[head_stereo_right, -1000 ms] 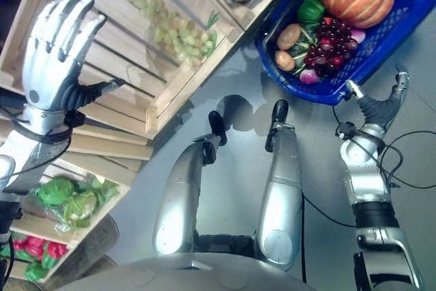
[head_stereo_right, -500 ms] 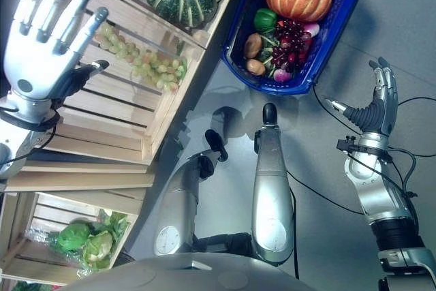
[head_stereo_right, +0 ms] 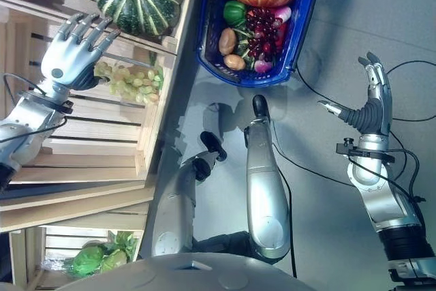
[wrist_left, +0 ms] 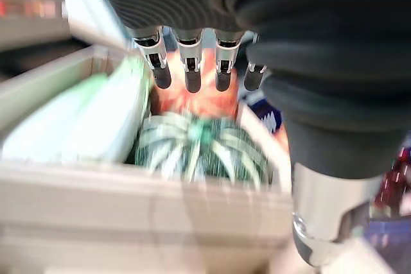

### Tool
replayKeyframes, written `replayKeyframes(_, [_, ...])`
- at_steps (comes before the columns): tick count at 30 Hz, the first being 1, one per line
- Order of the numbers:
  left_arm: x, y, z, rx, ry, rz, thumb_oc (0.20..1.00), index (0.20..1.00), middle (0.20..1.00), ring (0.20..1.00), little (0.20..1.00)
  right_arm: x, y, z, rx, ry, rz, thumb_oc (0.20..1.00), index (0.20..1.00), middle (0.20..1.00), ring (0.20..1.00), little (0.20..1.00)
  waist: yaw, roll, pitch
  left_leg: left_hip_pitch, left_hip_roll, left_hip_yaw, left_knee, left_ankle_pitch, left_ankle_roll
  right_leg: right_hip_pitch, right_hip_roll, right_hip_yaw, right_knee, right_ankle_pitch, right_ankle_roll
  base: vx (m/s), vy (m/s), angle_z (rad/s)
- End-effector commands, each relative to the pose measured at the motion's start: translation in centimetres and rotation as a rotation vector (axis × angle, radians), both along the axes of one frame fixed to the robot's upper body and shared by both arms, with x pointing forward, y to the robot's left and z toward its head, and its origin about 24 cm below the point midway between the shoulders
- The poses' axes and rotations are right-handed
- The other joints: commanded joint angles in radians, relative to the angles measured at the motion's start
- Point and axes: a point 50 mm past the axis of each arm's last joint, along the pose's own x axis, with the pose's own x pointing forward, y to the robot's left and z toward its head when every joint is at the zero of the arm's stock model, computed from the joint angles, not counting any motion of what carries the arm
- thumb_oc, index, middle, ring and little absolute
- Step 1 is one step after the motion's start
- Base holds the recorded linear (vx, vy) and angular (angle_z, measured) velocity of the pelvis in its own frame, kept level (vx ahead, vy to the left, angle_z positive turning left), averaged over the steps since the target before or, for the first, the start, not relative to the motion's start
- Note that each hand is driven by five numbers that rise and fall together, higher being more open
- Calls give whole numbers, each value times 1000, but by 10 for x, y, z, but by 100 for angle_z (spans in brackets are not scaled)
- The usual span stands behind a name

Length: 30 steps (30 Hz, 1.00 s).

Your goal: Pick up fruits and vegetables into the basket

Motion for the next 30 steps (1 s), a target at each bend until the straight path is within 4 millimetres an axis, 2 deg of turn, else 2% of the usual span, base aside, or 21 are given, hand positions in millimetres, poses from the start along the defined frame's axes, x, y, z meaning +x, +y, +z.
replayKeyframes(1, [3,12,-20,-84,55,120,1000,1000,1000,1000,1000,-11,-4,30,-47,-124,34,1000,1000,1000,1000,1000,-62,74,-38,-112,-7,-22,62,-24,15,-8,0,-13,-9,-67,100,15,78,-4])
replayKeyframes(5, [9,24,-38,-115,136,222,1000,1000,1000,1000,1000,-8,-3,35,-27,-147,43,1000,1000,1000,1000,1000,-64,72,-38,-144,-5,-16,73,-28,16,-45,0,-4,-4,-65,99,-1,61,1])
replayKeyframes(10, [10,30,-45,-144,130,262,1000,1000,1000,1000,1000,-7,-3,38,-19,-146,26,1000,1000,1000,1000,1000,-59,69,-38,-171,-6,-20,93,-39,20,-70,1,-1,10,-66,99,-6,34,3])
replayKeyframes(15, [3,39,-42,-121,-17,271,1000,1000,1000,1000,1000,-9,-5,33,-6,-131,19,1000,1000,1000,1000,1000,-50,67,-38,-188,-9,-22,104,-45,22,-85,-8,-4,11,-61,99,-8,40,4])
replayKeyframes(19, [0,41,-43,-103,-56,276,1000,1000,1000,1000,1000,-10,-4,29,-7,-134,18,1000,1000,1000,1000,1000,-43,67,-38,-189,-12,-24,100,-44,24,-82,-13,-10,4,-58,101,0,0,0])
replayKeyframes(22, [-5,42,-45,-28,-76,280,1000,1000,1000,1000,1000,-11,-3,26,-5,-136,17,1000,1000,1000,1000,1000,-34,65,-38,-190,-14,-29,97,-41,26,-80,-16,-20,-2,-53,103,-14,3,3])
replayKeyframes(30, [-9,50,-46,42,-77,308,1000,1000,1000,1000,1000,-10,-3,27,-1,-146,10,1000,1000,1000,1000,1000,-22,65,-38,-208,-16,-37,88,-33,27,-97,-17,-27,1,-48,104,-16,0,5])
